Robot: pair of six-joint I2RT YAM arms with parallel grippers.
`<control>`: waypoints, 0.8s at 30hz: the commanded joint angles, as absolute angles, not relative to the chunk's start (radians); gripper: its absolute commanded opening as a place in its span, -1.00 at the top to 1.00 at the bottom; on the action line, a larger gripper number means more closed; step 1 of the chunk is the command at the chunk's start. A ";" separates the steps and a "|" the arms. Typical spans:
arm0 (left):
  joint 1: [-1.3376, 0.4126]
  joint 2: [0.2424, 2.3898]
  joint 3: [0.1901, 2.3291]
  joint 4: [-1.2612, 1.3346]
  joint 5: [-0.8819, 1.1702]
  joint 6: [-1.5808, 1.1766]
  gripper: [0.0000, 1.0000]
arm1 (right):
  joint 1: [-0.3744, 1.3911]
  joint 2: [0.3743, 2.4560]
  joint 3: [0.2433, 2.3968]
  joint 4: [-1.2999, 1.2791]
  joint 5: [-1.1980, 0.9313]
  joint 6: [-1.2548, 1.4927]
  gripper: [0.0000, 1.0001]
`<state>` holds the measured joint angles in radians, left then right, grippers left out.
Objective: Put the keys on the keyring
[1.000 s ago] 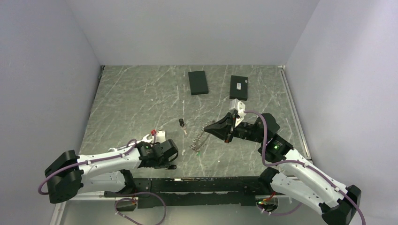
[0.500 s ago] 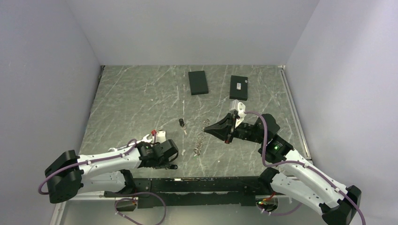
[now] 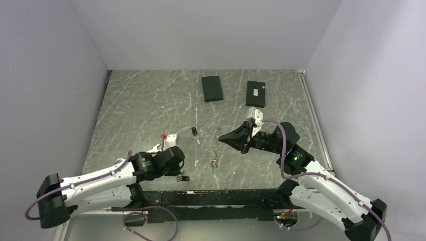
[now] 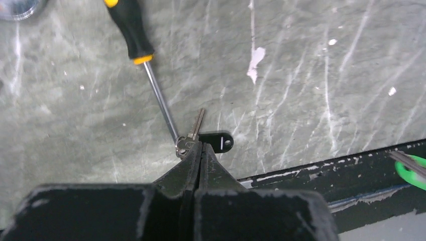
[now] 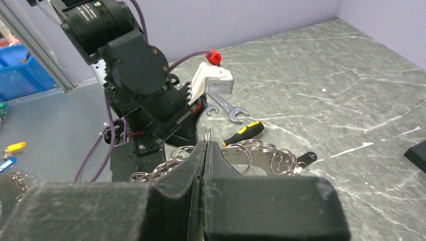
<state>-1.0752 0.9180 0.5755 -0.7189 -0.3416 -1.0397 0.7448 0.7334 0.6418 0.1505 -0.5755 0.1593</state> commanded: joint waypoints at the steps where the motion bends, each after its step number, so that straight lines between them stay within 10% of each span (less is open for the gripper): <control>1: -1.080 0.871 0.645 -0.686 -0.406 -0.870 1.00 | 0.744 0.722 0.645 0.213 -0.550 0.156 1.00; 20: -1.080 0.809 0.841 -0.590 -0.350 -0.313 1.00 | 0.744 0.786 0.658 0.197 -0.484 0.143 1.00; 24: -1.081 0.876 0.886 -0.893 -0.484 -0.636 0.03 | 0.744 0.791 0.651 0.201 -0.477 0.146 1.00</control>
